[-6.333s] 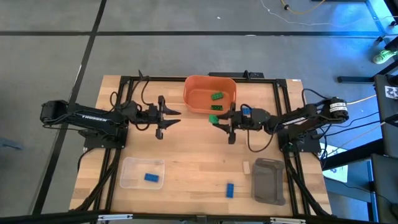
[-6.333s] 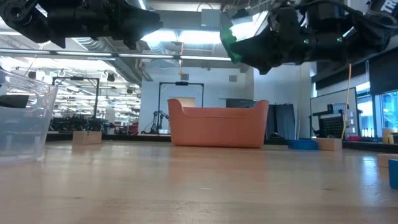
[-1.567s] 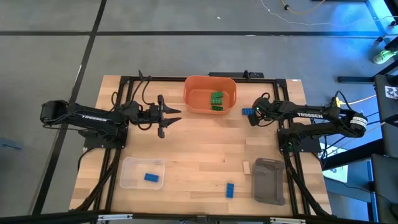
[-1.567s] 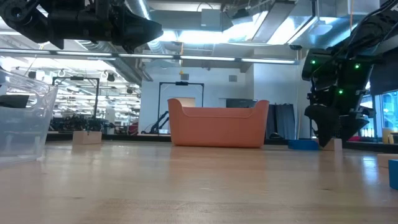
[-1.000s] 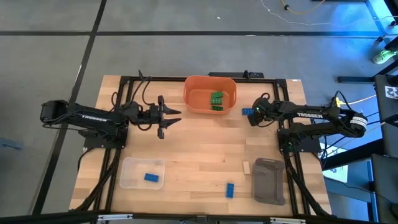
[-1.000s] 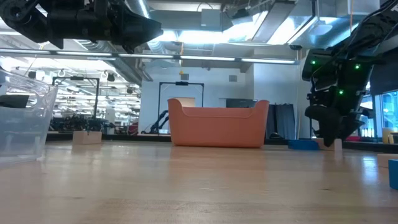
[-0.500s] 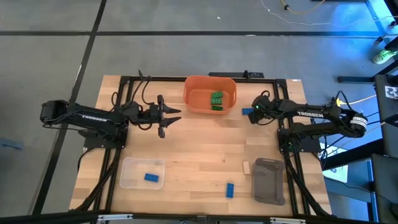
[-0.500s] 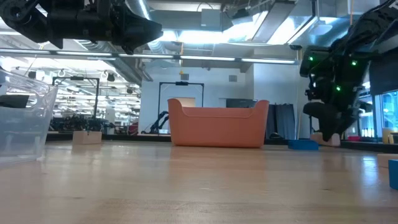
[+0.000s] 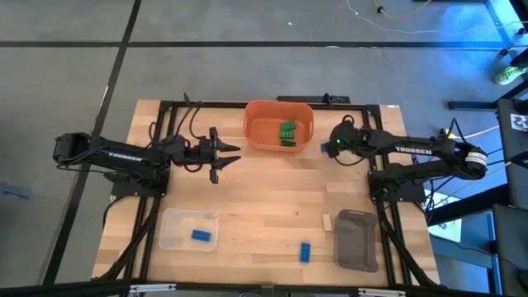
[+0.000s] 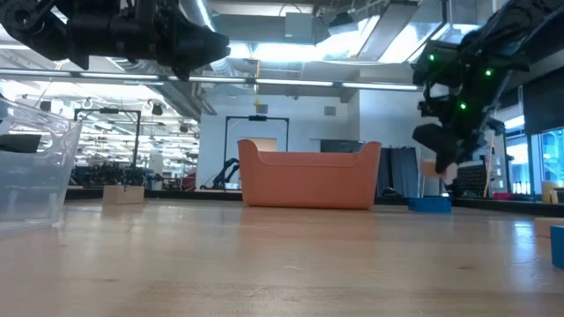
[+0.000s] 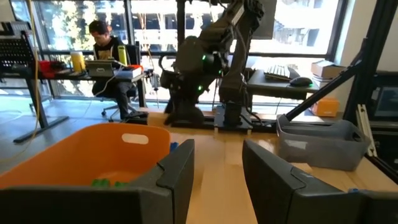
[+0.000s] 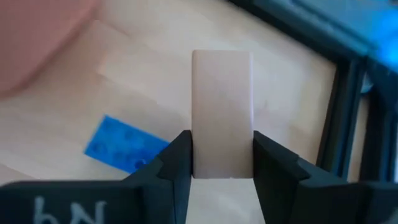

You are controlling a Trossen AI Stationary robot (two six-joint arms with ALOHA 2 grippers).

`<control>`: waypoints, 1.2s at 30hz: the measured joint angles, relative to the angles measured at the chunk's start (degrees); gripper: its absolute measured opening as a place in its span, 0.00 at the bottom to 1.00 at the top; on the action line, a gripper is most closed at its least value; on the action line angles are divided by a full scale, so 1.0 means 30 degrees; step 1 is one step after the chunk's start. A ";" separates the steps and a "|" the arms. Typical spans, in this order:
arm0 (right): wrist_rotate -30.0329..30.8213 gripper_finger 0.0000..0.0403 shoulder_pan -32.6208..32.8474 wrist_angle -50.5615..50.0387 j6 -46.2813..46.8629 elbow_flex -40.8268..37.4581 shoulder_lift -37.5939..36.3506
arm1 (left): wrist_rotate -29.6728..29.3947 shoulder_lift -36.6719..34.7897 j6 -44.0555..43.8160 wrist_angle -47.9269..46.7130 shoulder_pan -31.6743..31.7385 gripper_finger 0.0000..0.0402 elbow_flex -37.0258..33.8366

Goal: Sort & place blocks by color
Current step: Put the top right brown block into the black transparent bin

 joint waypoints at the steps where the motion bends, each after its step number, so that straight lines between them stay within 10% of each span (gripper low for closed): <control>1: 0.0415 0.33 0.0324 0.0196 -0.0233 0.0108 0.0000 | 0.0000 0.0000 -0.0021 -0.0083 0.0000 0.32 0.0000; 9: 0.0671 0.33 0.2944 0.5782 -0.3840 0.0035 -0.0550 | -0.0108 0.0000 -0.0141 -0.0327 0.0024 0.32 0.0000; 27: -0.9326 0.33 0.7608 1.6538 -1.0676 0.0015 -0.0998 | 0.0293 0.0000 0.0508 -0.0347 0.0033 0.32 0.0000; 36: -0.9789 0.33 0.8528 1.9615 -1.1515 0.0015 0.0569 | 0.0371 0.2012 0.1585 0.0288 -0.1138 0.33 0.1350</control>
